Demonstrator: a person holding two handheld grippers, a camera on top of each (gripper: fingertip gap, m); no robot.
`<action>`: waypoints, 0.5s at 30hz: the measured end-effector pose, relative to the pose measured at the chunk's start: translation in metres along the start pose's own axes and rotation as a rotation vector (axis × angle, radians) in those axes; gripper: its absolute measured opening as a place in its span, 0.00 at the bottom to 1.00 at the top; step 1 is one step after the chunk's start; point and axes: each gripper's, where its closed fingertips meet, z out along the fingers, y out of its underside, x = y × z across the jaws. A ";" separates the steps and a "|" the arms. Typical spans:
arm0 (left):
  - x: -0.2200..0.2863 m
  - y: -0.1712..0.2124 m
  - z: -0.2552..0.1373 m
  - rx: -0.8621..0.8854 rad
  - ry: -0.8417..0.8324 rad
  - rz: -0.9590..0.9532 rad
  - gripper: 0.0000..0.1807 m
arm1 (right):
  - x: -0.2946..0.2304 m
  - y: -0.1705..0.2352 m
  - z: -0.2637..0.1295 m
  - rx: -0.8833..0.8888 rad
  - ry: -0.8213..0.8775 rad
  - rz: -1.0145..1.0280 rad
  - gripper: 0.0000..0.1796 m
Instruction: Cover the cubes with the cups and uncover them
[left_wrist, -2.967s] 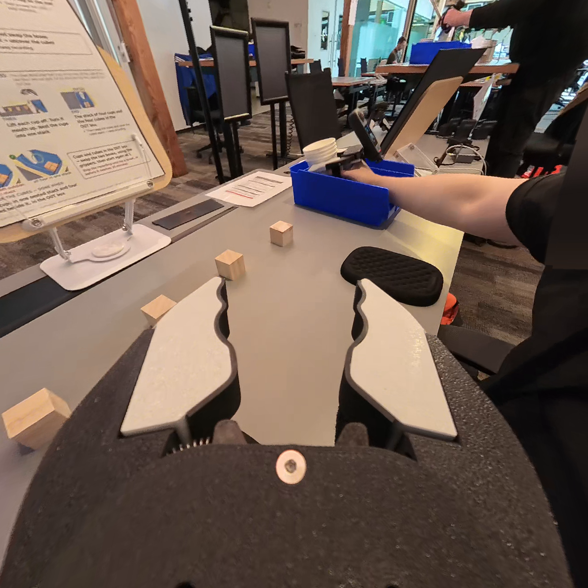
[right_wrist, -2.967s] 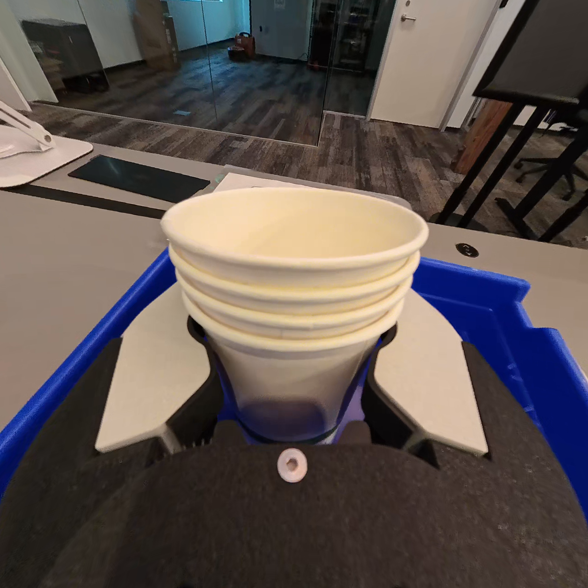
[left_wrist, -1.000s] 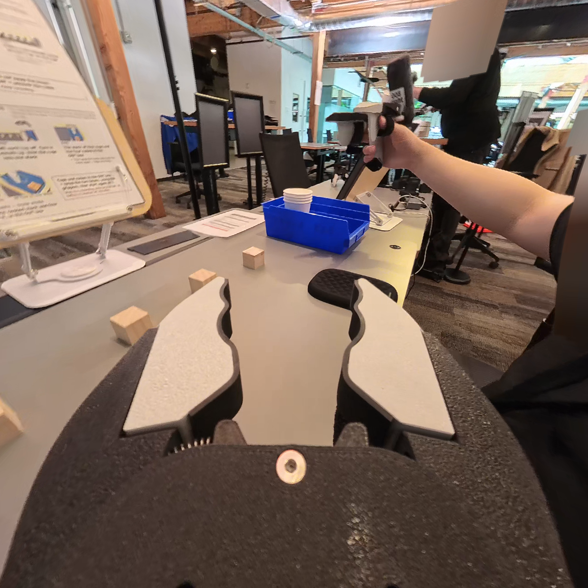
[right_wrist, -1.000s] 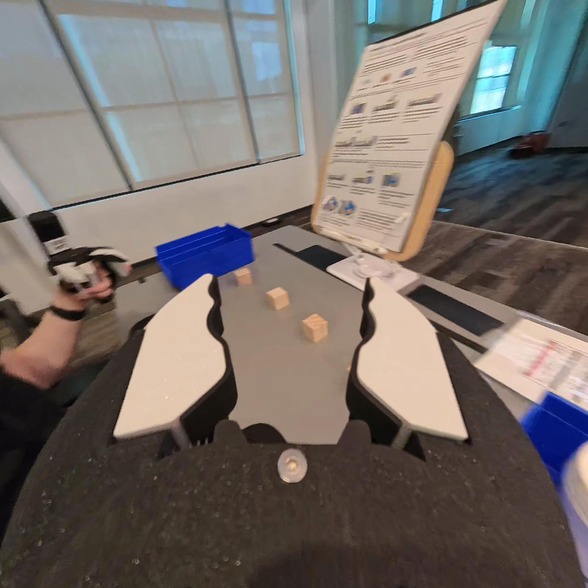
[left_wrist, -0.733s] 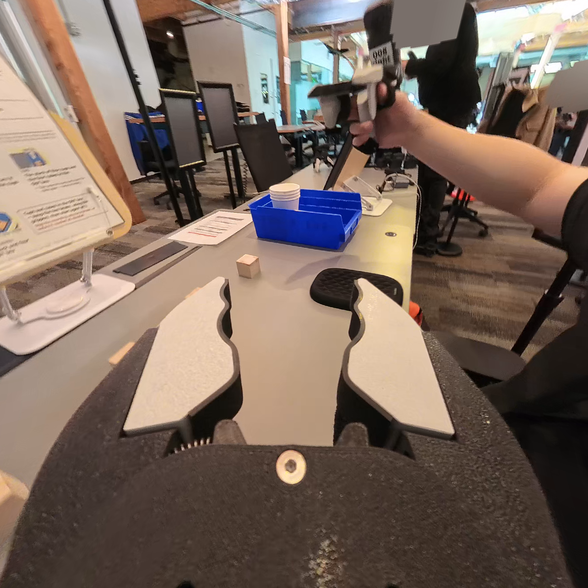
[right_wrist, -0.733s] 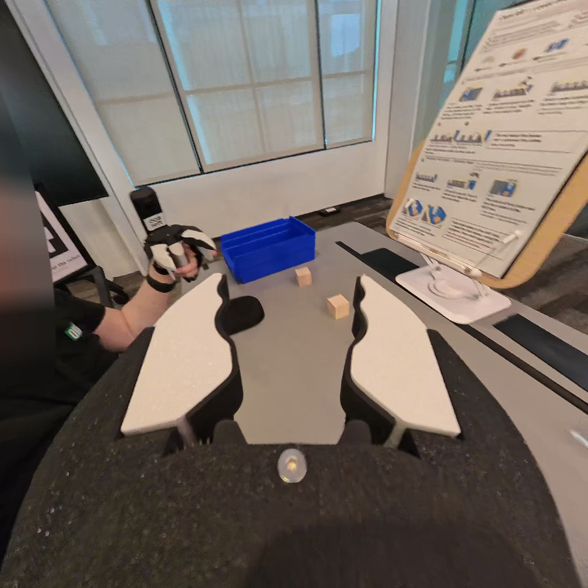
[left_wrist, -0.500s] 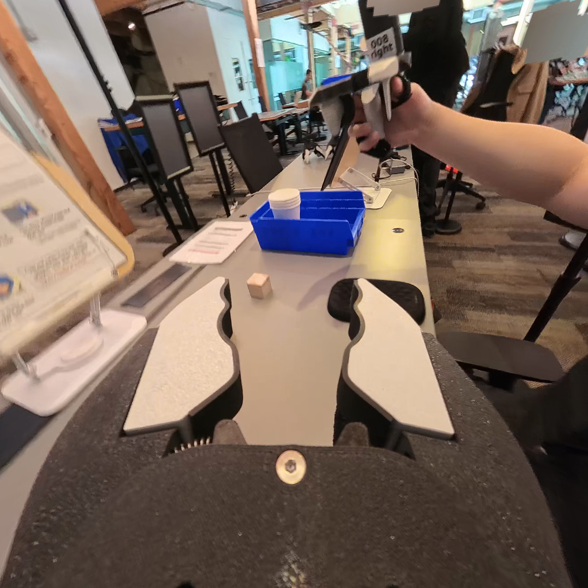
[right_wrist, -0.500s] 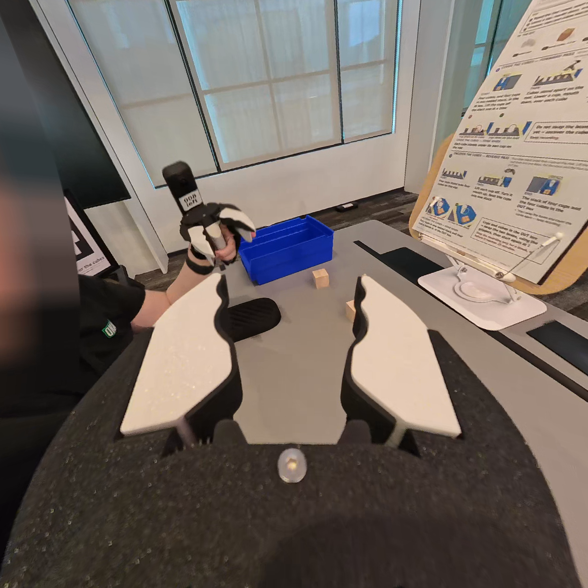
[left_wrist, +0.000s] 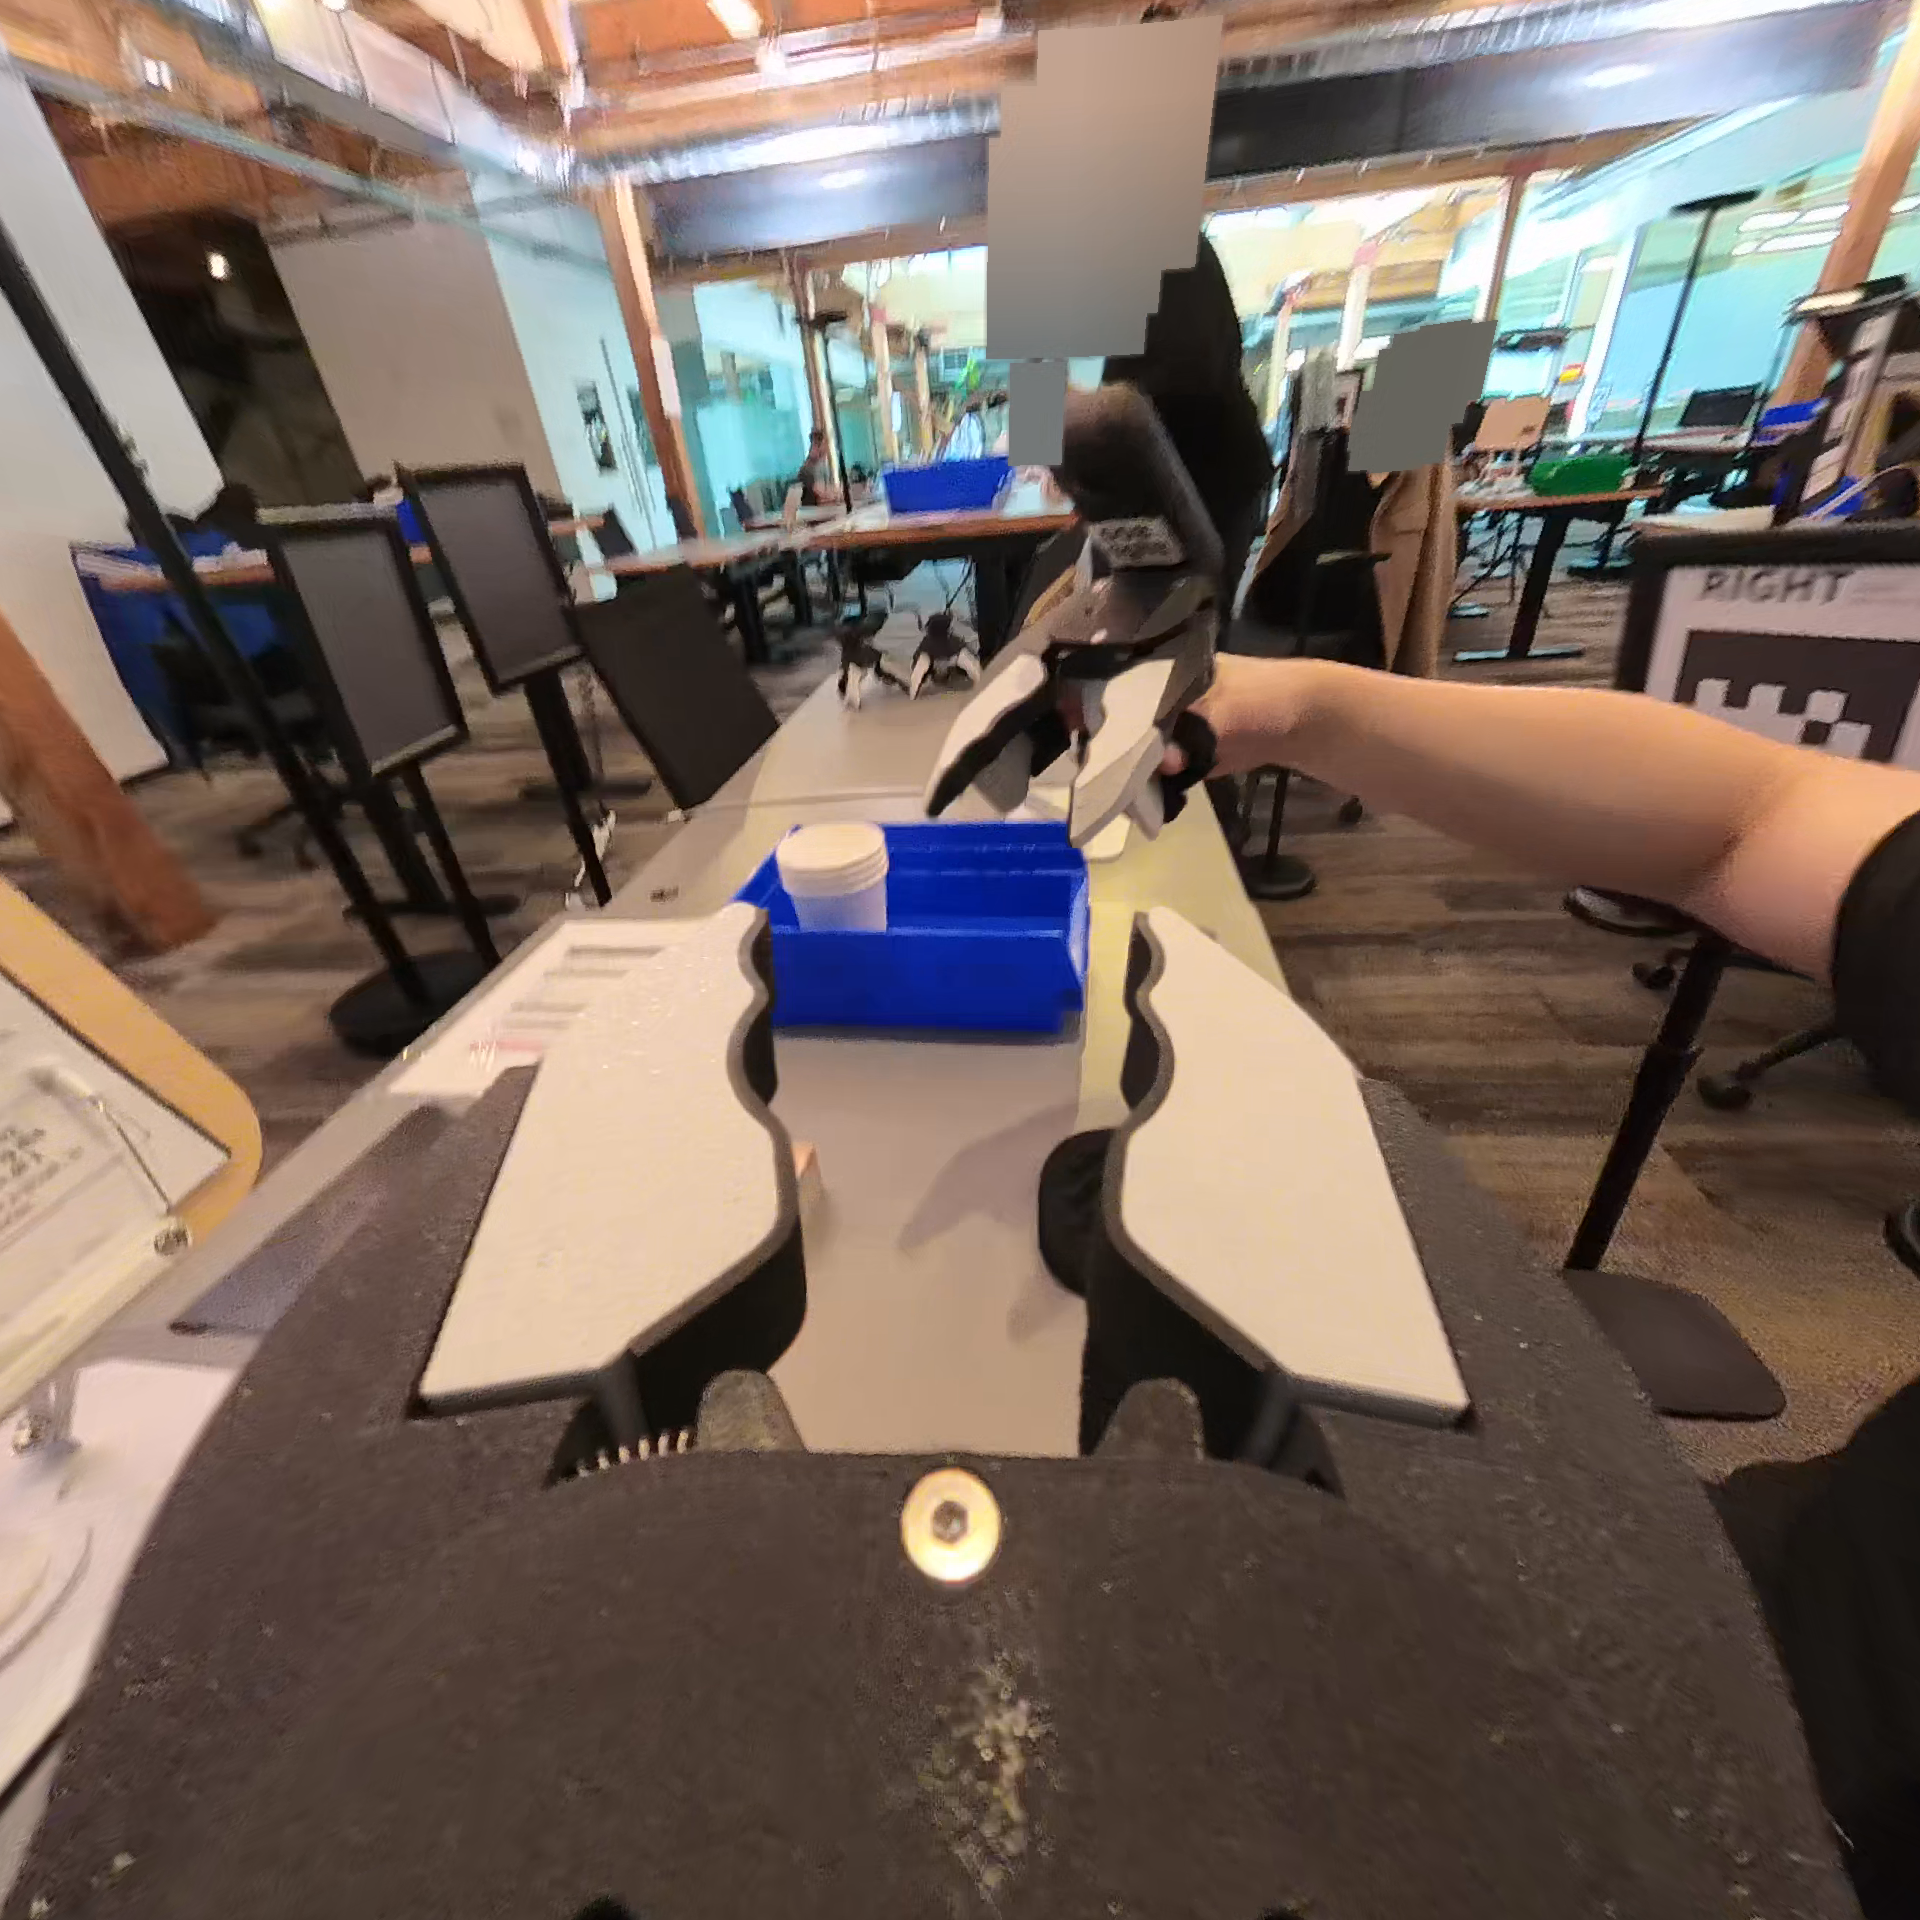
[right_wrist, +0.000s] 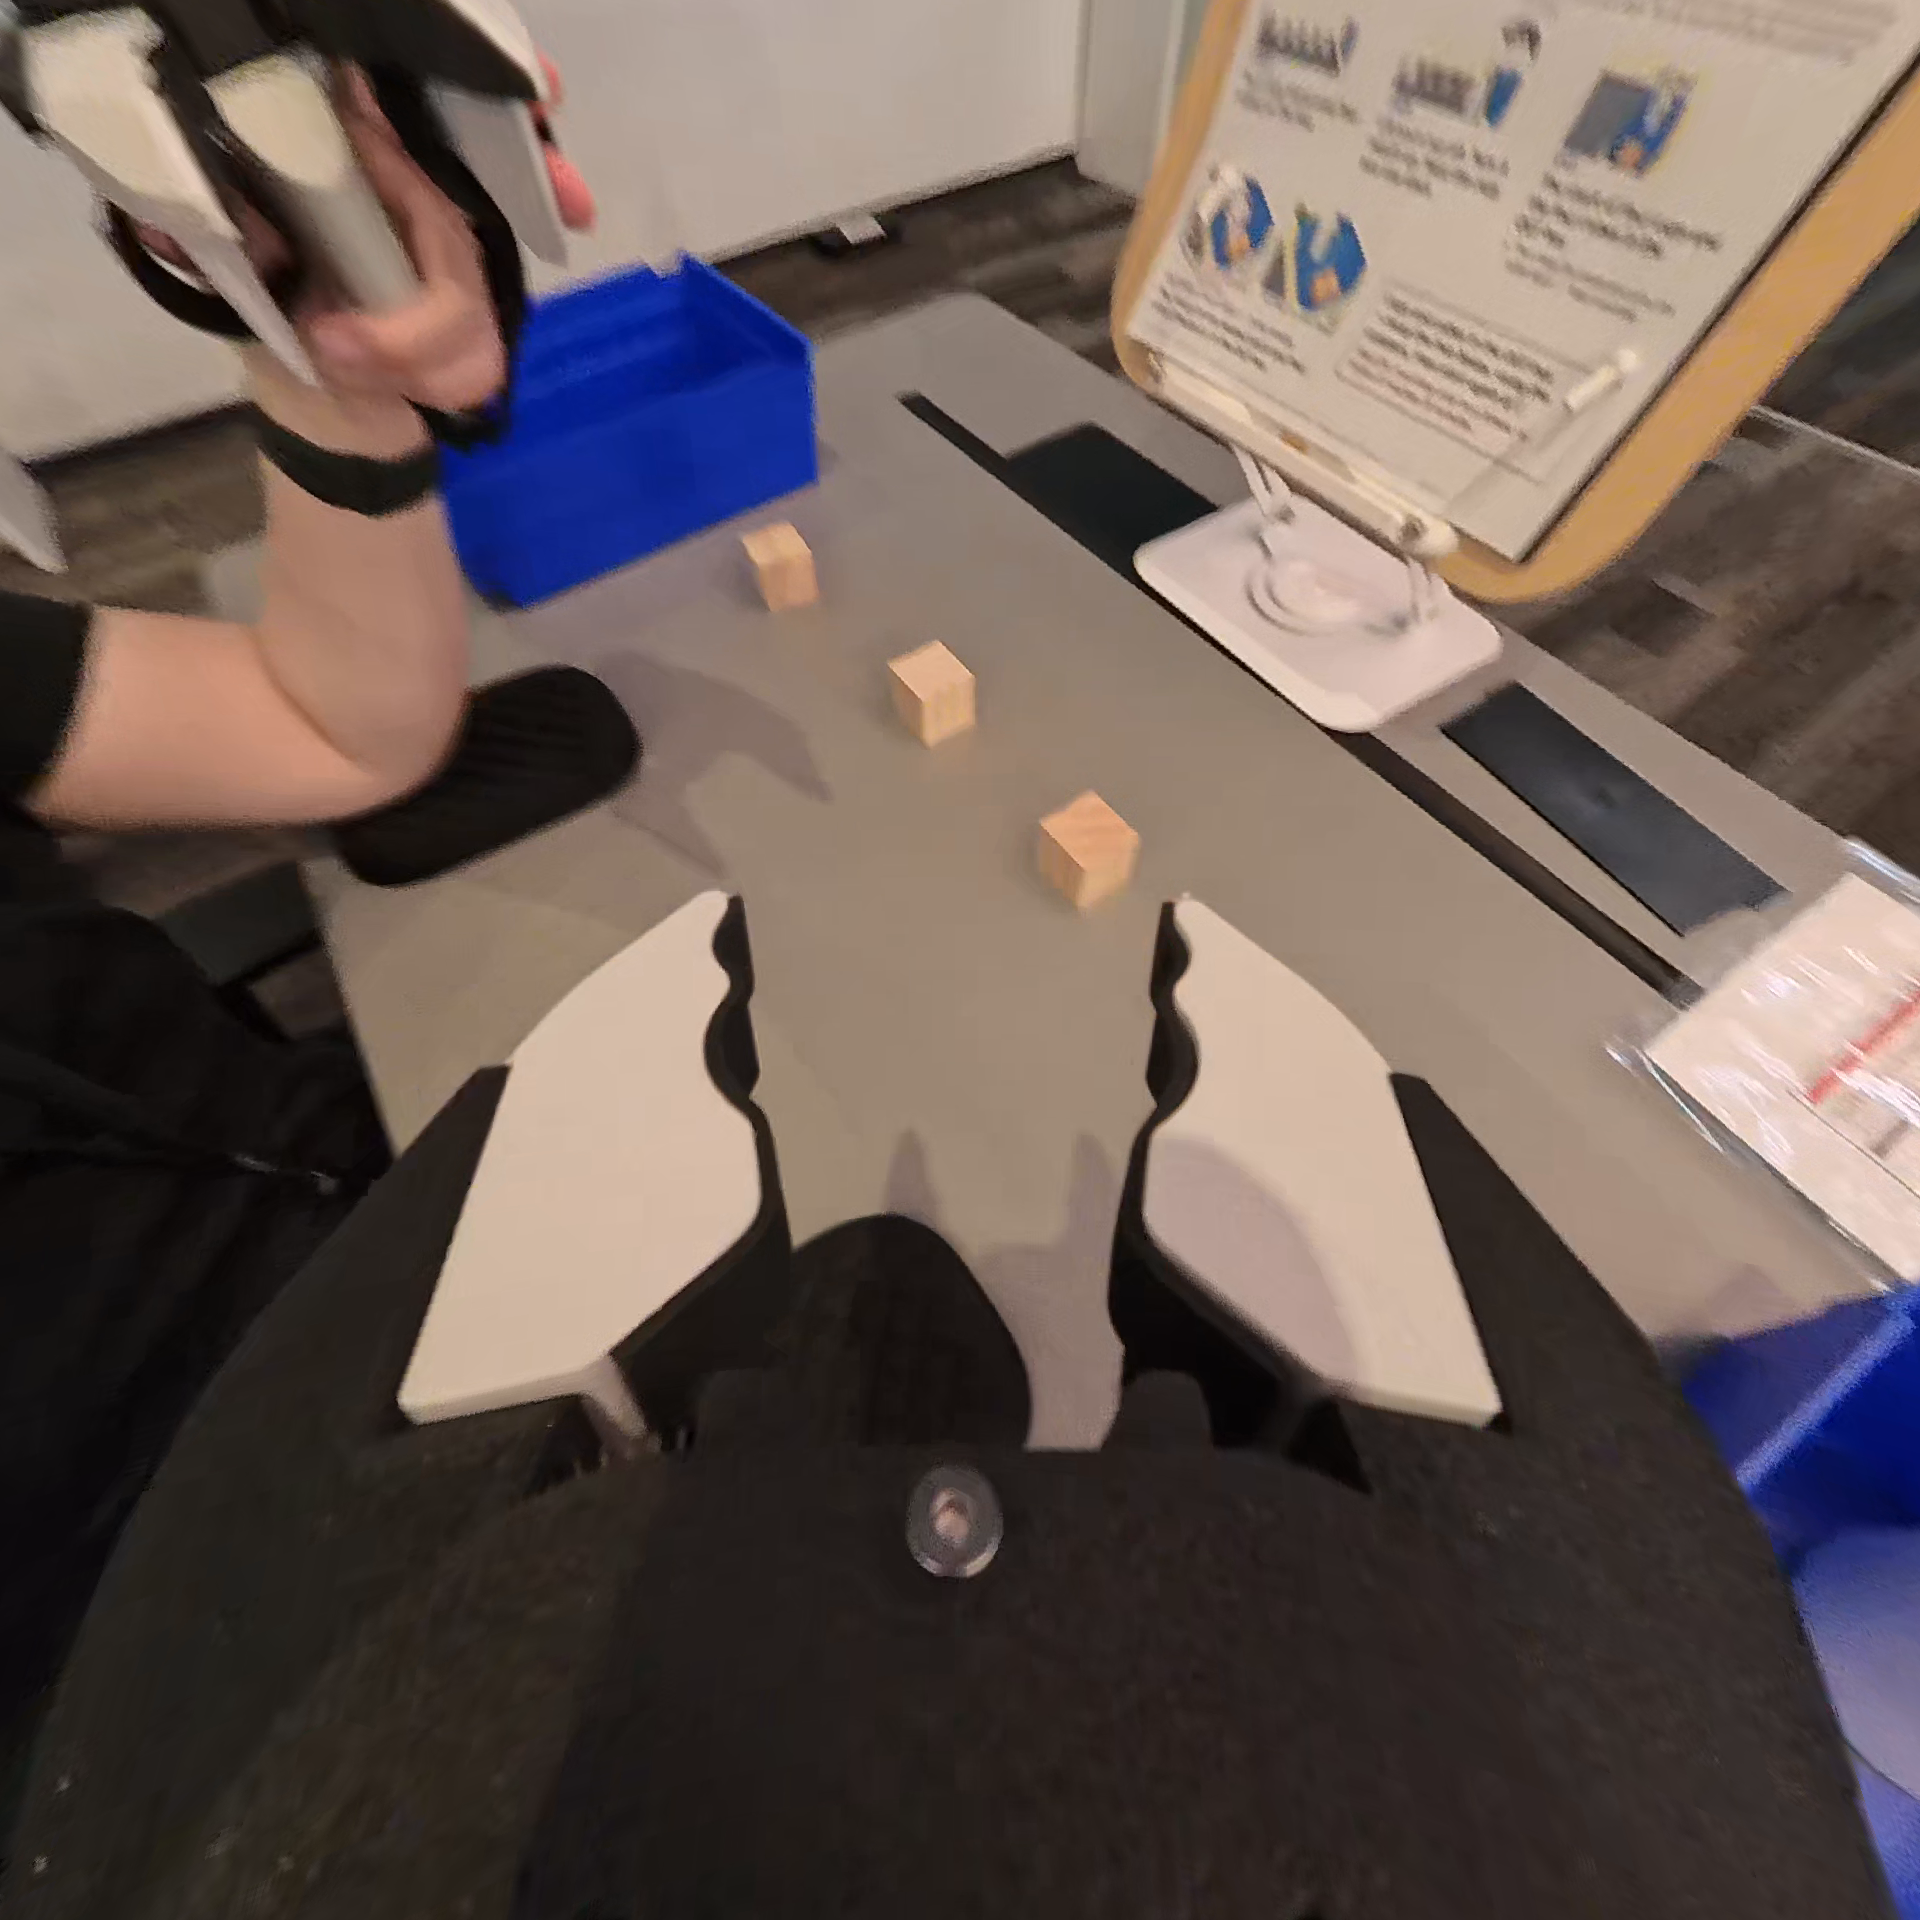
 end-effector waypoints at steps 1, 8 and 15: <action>-0.004 0.009 0.002 -0.029 -0.009 -0.006 0.37 | 0.007 0.008 0.006 -0.033 0.038 -0.011 0.40; -0.037 0.033 0.005 -0.097 -0.135 -0.037 0.37 | 0.064 0.075 0.053 -0.331 0.341 -0.070 0.35; -0.054 0.046 0.000 -0.151 -0.230 -0.011 0.37 | 0.079 0.111 0.108 -0.463 0.229 -0.287 0.32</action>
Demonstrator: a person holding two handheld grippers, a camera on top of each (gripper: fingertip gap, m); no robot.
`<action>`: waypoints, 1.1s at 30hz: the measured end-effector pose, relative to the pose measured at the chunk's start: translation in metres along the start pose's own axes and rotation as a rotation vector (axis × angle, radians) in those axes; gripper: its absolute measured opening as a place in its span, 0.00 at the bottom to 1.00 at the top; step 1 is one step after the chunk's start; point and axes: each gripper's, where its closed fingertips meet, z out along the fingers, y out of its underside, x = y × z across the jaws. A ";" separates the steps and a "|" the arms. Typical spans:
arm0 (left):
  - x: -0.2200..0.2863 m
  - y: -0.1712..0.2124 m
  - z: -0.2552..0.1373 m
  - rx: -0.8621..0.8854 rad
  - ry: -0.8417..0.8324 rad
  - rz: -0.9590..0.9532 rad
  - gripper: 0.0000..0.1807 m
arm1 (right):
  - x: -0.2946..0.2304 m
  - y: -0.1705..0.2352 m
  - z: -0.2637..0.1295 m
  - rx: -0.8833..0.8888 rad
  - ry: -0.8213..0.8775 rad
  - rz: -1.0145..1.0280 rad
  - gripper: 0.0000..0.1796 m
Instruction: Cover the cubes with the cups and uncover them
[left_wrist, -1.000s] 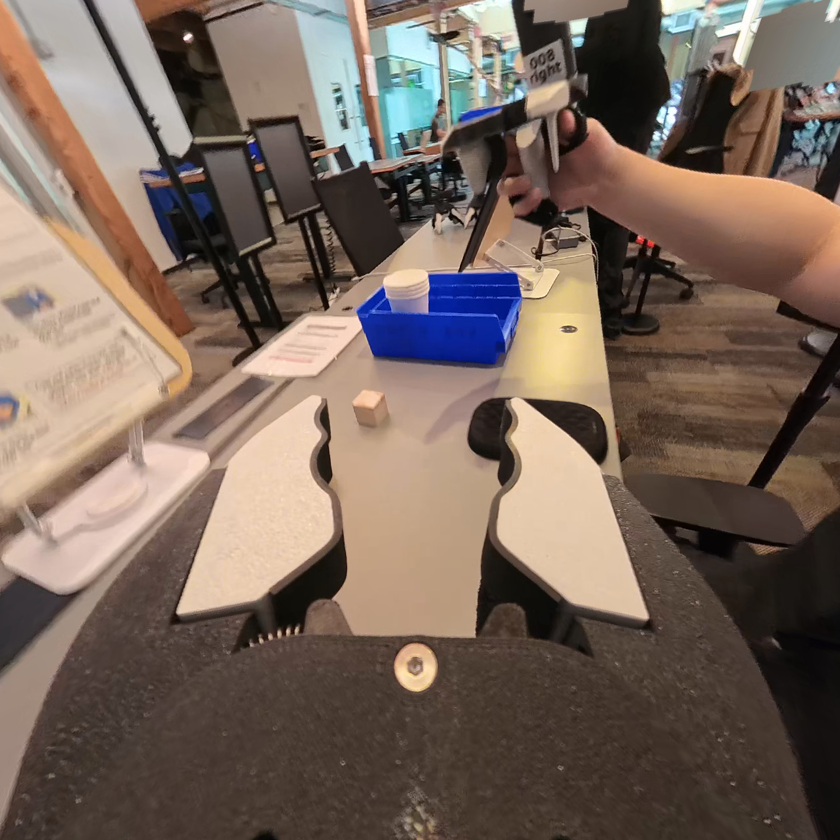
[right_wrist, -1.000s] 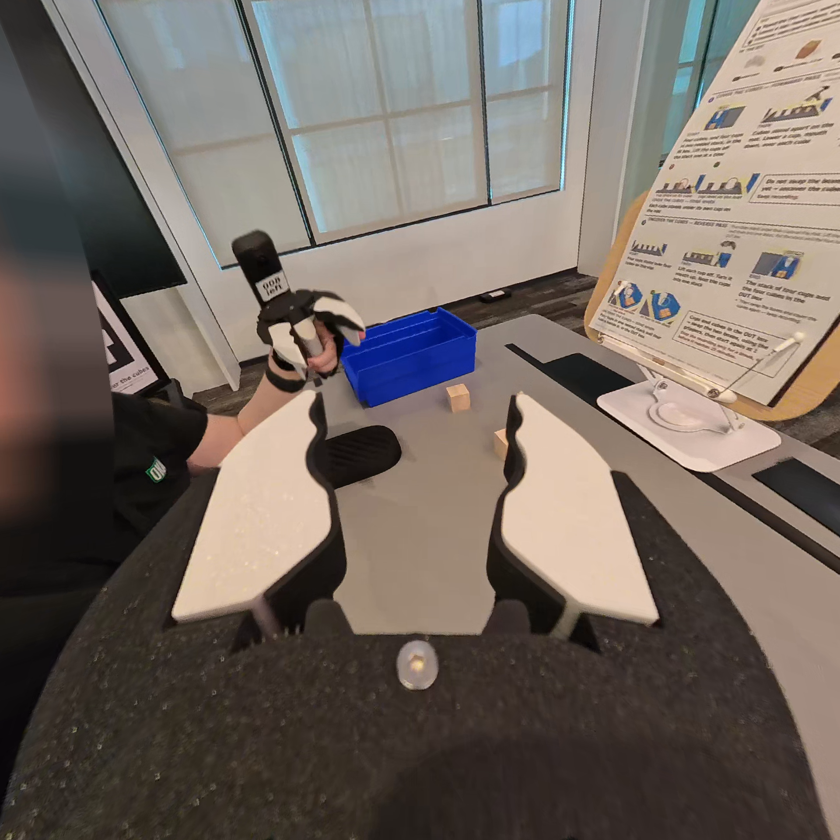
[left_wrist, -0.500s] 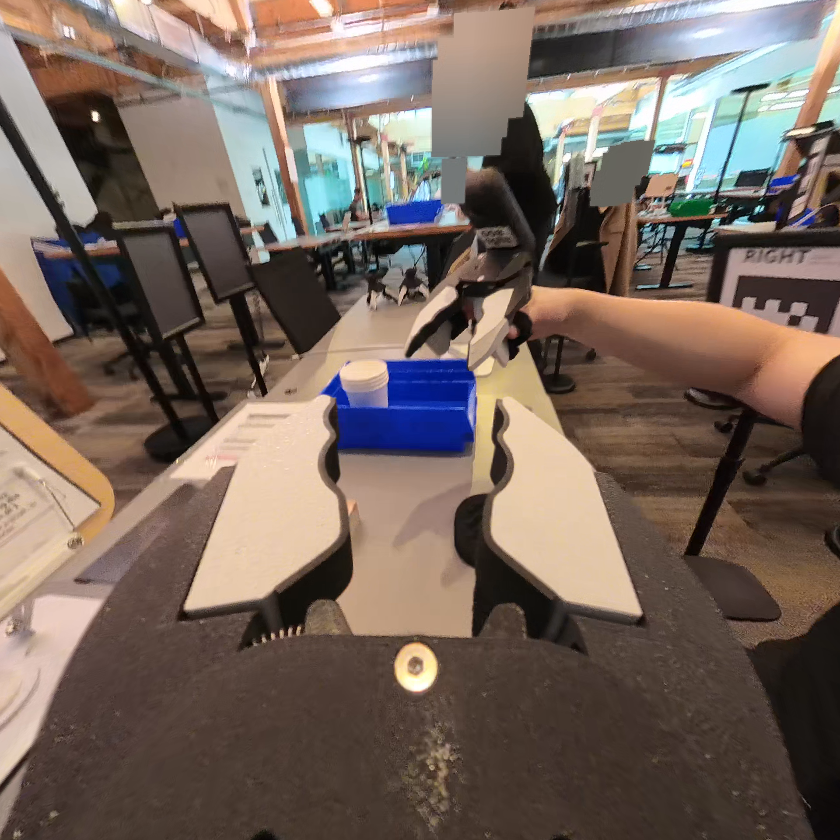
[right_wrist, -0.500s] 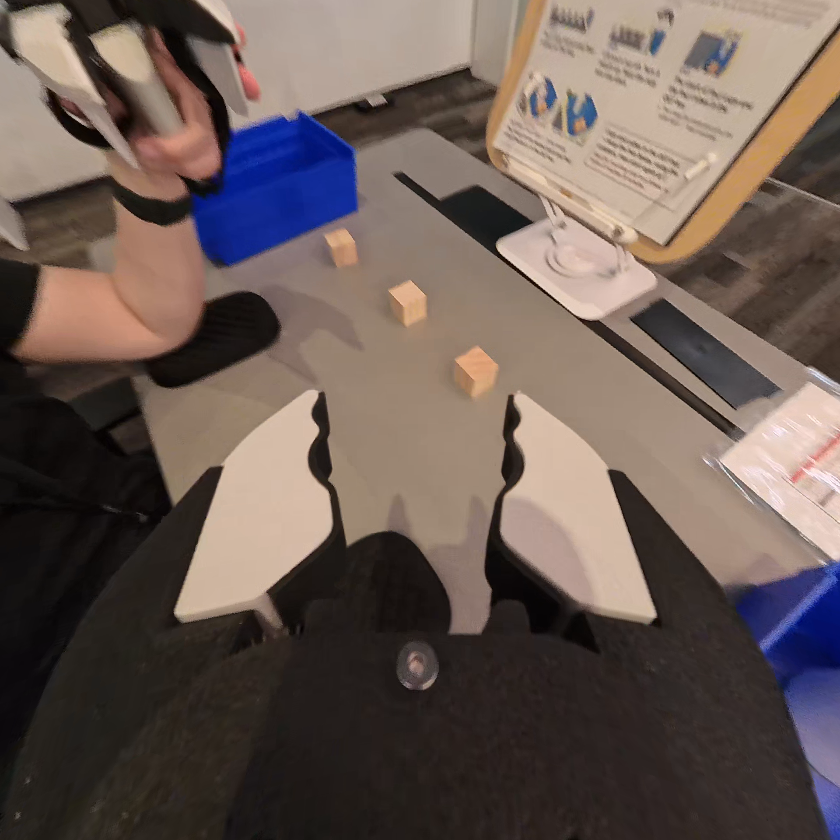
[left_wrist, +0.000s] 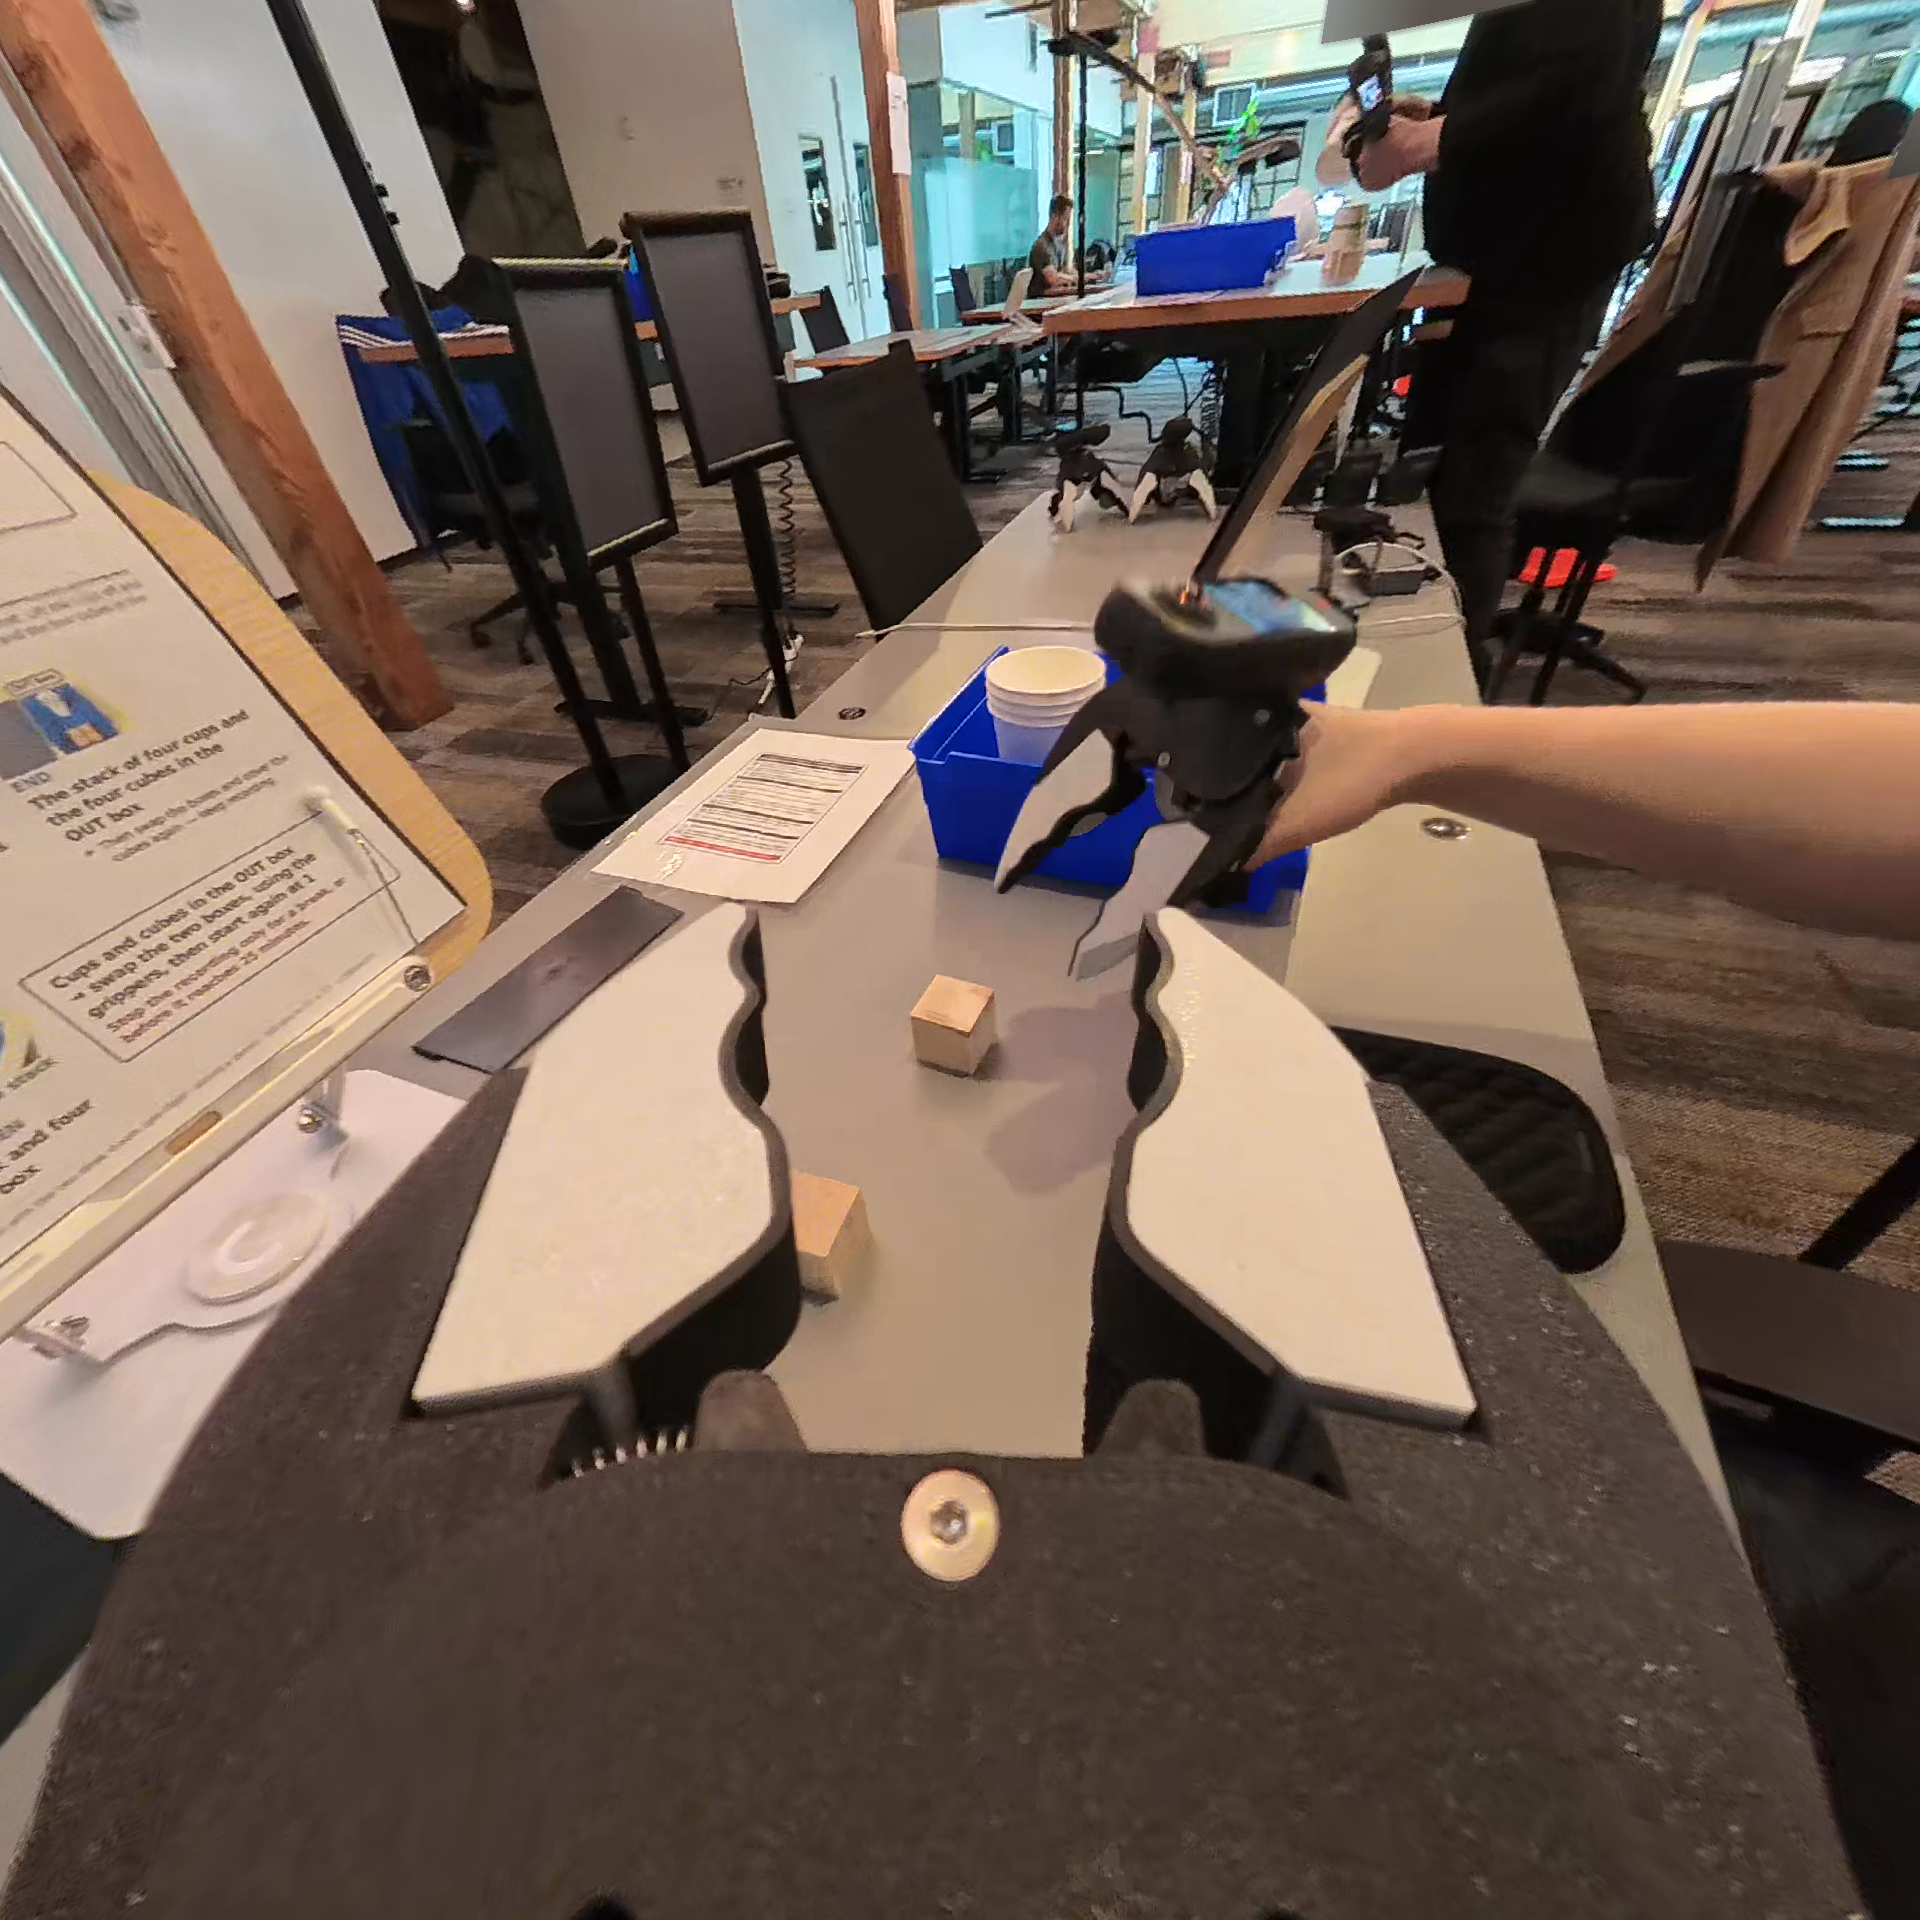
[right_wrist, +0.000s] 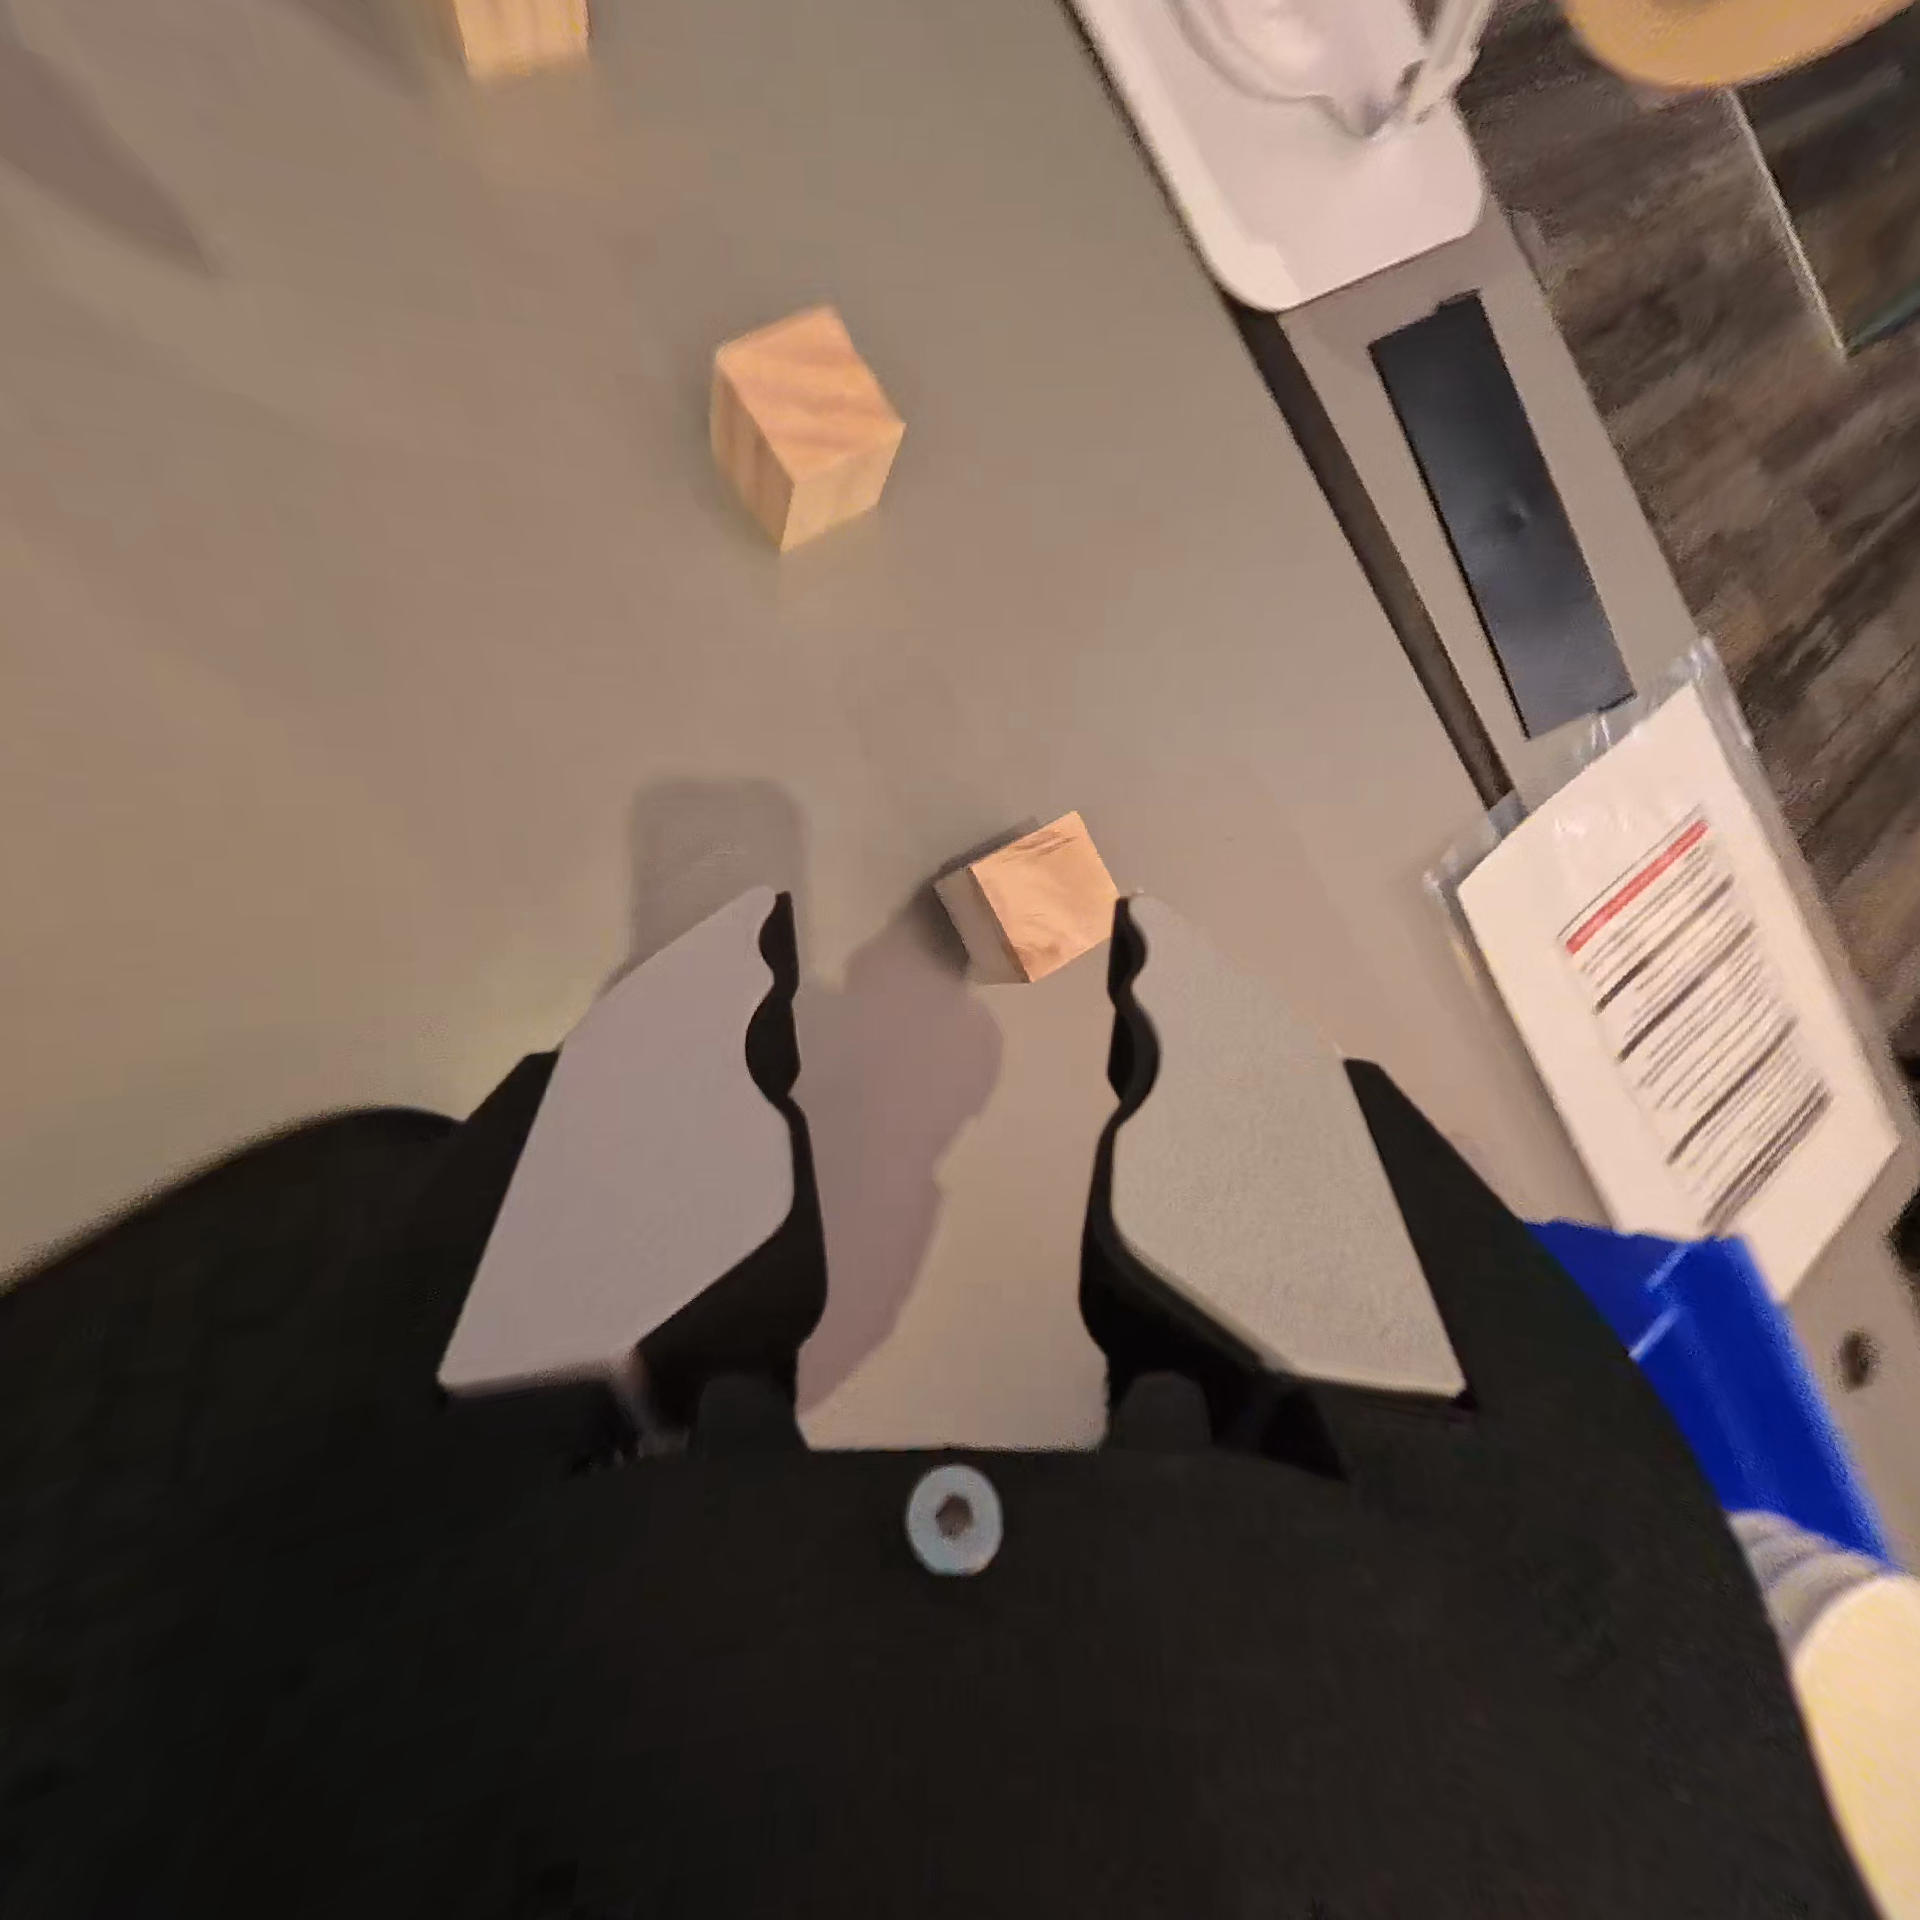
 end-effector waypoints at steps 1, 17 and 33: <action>-0.001 -0.002 -0.002 0.008 -0.007 0.008 0.37 | 0.000 0.004 0.007 -0.023 -0.012 -0.069 0.32; -0.006 -0.006 -0.012 0.035 0.040 -0.031 0.37 | 0.022 0.042 0.087 -0.345 -0.178 -0.304 0.37; -0.006 -0.002 -0.008 0.004 0.037 -0.021 0.36 | 0.027 0.065 0.104 -0.454 -0.226 -0.340 0.27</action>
